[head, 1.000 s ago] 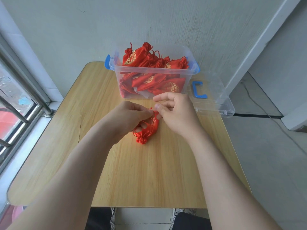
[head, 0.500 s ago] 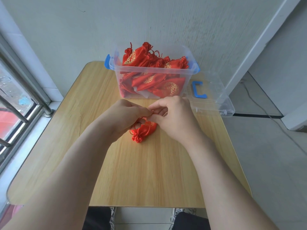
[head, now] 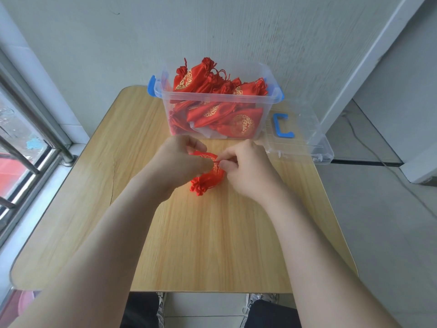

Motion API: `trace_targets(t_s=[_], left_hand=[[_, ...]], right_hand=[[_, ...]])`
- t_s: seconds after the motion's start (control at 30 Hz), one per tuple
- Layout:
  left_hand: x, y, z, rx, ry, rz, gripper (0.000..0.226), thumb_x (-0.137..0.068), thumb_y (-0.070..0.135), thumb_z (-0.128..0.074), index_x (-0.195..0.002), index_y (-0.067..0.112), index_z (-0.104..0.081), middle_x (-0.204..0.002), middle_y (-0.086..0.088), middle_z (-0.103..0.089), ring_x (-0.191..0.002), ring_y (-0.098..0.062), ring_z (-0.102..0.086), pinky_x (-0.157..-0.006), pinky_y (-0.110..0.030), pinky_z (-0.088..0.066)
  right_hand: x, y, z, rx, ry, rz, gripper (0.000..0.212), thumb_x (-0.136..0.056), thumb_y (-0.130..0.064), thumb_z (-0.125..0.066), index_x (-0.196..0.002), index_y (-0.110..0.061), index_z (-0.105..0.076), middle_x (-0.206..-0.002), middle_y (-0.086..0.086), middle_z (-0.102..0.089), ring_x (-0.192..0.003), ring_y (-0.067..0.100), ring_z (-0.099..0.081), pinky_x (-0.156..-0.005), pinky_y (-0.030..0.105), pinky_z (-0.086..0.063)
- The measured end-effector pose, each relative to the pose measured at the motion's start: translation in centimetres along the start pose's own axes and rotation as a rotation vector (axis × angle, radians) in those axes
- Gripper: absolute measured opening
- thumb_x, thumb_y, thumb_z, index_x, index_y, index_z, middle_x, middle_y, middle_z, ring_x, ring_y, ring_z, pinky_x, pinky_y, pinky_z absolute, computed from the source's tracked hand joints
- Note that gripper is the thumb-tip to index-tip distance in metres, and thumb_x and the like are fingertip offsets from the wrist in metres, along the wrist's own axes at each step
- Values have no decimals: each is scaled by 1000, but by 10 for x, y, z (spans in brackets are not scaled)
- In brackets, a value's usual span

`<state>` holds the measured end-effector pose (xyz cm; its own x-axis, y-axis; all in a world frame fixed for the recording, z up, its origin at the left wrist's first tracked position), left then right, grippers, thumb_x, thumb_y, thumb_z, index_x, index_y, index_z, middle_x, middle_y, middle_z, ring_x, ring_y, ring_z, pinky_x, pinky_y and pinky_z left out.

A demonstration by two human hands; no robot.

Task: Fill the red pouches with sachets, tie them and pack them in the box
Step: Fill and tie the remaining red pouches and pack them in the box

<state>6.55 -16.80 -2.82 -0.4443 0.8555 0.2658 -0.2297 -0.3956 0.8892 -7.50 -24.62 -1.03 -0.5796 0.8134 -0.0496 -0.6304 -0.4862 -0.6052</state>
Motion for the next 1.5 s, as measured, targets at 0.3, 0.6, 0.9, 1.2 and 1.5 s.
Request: trace_targets(t_s=[0.3, 0.6, 0.9, 1.2, 1.5], left_hand=[[3, 17, 5, -311, 118, -166, 19, -85, 12, -72, -73, 23, -83, -71, 5, -76, -72, -13, -71, -56, -25, -54], [6, 21, -2, -254, 54, -178, 26, -89, 36, -83, -72, 17, -80, -67, 0, -74, -60, -11, -63, -50, -17, -45], [14, 3, 27, -174, 220, 99, 56, -79, 40, -50, -102, -6, -72, -93, -22, -78, -83, -38, -77, -78, -57, -66], [11, -21, 30, -692, 200, 246, 30, -96, 40, -50, -82, 13, -51, -83, -6, -58, -71, -23, -54, -60, -33, -41], [1, -11, 10, -828, 120, -12, 41, -84, 23, -73, -122, 26, -59, -124, -3, -55, -119, -31, -54, -90, -41, -48]], right_hand=[[5, 25, -11, -476, -126, -315, 15, -106, -16, -65, -101, -17, -79, -76, -3, -68, -66, 6, -61, -72, 28, -54], [5, 27, -9, -553, -91, -351, 11, -104, -15, -69, -107, -14, -80, -77, -2, -71, -63, 1, -63, -60, 19, -54], [10, 38, -9, -34, -171, -360, 17, -99, -17, -64, -104, -19, -80, -102, 1, -73, -89, 18, -69, -67, 24, -53], [27, 44, 5, 354, -215, -470, 24, -91, 2, -60, -104, -14, -49, -88, 3, -47, -94, 32, -60, -75, 38, -52], [24, 21, 3, 309, -144, -290, 39, -88, -13, -74, -125, -24, -68, -126, 6, -63, -119, 32, -61, -101, 45, -54]])
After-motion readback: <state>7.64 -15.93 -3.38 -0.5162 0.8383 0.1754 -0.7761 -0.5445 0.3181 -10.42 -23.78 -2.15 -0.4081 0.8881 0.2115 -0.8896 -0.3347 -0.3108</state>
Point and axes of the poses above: each hand's wrist, its own x-axis away from the middle knuckle, its own z-axis out of the back of the hand, y = z × x, the point moved 10 cm from there along -x, towards the middle knuckle
